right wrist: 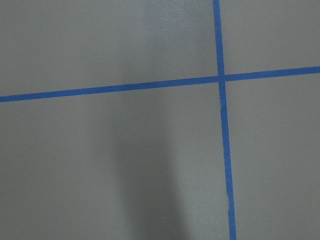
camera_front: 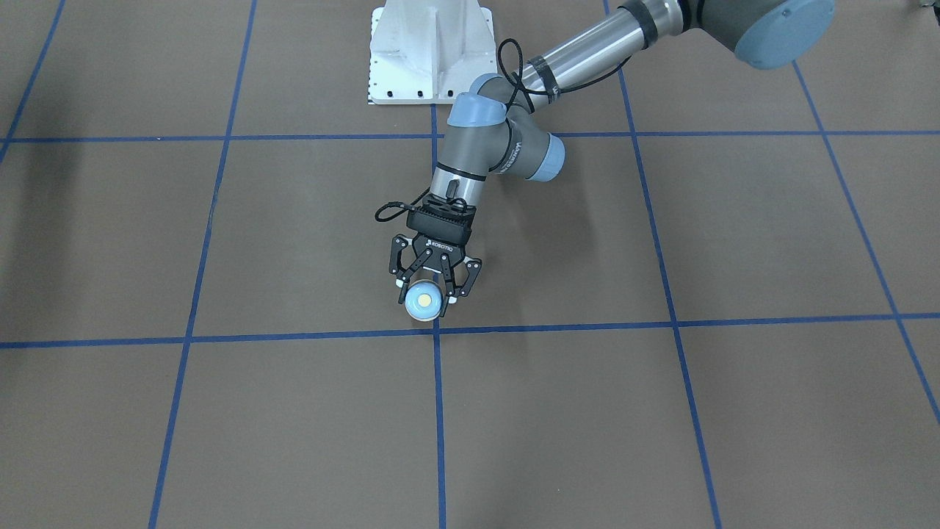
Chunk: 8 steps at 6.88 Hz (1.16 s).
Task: Place and press bell with both arms
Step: 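Lower the bell onto the table center and open the left gripper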
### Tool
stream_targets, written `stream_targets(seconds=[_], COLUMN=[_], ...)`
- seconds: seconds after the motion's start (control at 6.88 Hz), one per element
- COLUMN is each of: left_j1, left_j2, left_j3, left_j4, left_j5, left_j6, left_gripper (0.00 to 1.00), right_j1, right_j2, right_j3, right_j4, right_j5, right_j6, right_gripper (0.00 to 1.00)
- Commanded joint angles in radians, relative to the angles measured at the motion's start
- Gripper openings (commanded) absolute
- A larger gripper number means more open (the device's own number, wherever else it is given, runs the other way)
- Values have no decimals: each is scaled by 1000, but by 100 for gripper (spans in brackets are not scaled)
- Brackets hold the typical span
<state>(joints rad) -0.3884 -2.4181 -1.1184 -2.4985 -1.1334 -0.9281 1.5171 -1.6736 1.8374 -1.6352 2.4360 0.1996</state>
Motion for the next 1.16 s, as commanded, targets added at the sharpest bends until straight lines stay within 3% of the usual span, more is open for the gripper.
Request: stream_targets(seconds=[0.0,0.73,0.87,1.02], left_j1=[13,22,25,26], left_j2=[-3,-1,-1,-1], left_j3=[6,12,12,12], left_j4=[1,6,7,6], left_j5=[3,12,12,11], left_j6=[0,0,0,0], left_gripper=[0,0,5,28], right_j1=[0,0,0,0], right_j2=[-1,-11,-11,-11], right_j3=[-1,-1,-1,-1], right_j4=[0,0,2,2], right_j5=[0,-2,-2,-2], right_j6=[0,0,0,0], right_gripper=[100,100,100,100])
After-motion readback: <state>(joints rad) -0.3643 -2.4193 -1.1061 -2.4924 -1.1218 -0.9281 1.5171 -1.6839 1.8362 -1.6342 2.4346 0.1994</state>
